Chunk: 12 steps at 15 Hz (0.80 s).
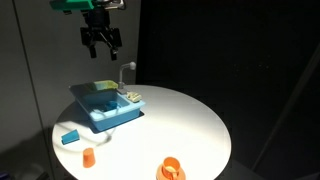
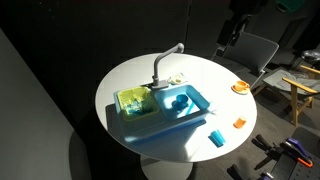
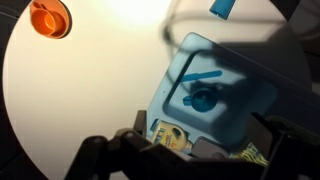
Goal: Pick up the blue mug from the sink and put it on the table
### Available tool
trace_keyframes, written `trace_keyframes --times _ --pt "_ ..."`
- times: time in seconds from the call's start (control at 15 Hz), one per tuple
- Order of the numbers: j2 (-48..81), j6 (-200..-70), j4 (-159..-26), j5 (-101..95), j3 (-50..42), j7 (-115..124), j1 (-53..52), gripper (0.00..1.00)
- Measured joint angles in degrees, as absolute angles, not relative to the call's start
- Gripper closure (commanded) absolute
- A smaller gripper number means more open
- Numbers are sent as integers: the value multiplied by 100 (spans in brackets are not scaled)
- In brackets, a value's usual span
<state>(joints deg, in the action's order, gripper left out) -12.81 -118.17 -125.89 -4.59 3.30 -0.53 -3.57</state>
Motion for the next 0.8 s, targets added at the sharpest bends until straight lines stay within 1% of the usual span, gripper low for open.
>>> trace_keyframes --times 0.8 --pt "-590 -12714 -12609 88 532 164 -489 0"
